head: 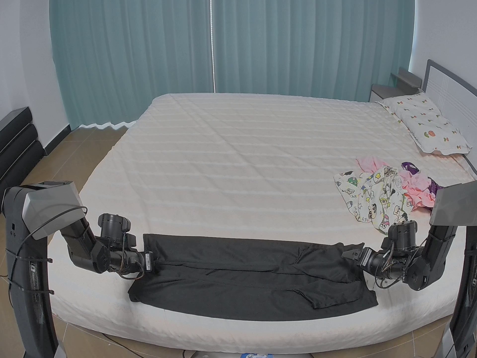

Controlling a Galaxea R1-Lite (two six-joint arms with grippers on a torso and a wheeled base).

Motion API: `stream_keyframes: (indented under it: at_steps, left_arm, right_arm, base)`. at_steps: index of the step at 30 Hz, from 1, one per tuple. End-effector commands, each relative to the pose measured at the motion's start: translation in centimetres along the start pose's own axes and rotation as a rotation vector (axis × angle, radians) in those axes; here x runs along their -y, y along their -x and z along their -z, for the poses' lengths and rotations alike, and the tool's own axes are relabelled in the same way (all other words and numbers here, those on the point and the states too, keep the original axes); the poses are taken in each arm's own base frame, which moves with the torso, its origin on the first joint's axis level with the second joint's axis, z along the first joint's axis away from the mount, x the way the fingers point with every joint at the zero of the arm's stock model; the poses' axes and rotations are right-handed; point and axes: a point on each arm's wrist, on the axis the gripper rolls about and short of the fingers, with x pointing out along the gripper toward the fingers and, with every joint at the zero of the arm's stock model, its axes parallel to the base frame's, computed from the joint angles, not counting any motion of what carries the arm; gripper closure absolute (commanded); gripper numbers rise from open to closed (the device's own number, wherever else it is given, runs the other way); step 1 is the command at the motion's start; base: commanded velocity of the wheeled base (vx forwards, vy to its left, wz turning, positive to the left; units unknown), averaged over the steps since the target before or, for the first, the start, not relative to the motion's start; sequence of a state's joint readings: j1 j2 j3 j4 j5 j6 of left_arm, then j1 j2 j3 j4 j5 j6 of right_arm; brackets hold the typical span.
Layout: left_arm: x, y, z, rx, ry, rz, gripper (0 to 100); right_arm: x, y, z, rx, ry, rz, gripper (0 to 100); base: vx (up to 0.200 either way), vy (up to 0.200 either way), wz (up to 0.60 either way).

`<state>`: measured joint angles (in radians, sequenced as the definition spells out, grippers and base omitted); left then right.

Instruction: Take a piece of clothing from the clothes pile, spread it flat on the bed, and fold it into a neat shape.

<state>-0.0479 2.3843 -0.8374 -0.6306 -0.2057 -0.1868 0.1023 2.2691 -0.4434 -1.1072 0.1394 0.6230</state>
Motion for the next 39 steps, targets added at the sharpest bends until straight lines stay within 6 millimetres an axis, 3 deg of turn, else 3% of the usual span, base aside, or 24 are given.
stream_keyframes:
  at_steps: [1, 12, 26, 39]
  left_arm:
    - [-0.2, 0.4, -0.1, 0.009, 0.006, -0.016, 100]
    - [-1.7, 2.7, -1.3, 0.037, 0.012, -0.063, 100]
    - [-3.9, 3.9, -1.9, 0.05, 0.067, -0.106, 100]
    - [-3.9, 4.4, -1.7, 0.028, 0.075, -0.109, 100]
  right_arm:
    - [0.0, 0.0, 0.1, -0.002, 0.0, 0.001, 0]
    - [0.0, 0.0, 0.0, -0.001, 0.0, 0.0, 0]
    - [0.0, 0.1, 0.0, 0.0, 0.001, -0.001, 0]
    - [0.0, 0.1, 0.0, 0.0, 0.001, -0.001, 0]
  base:
    - [0.0, 0.0, 0.0]
    - [0.0, 0.0, 0.0]
    - [0.0, 0.0, 0.0]
    - [-0.046, 0.0, 0.0]
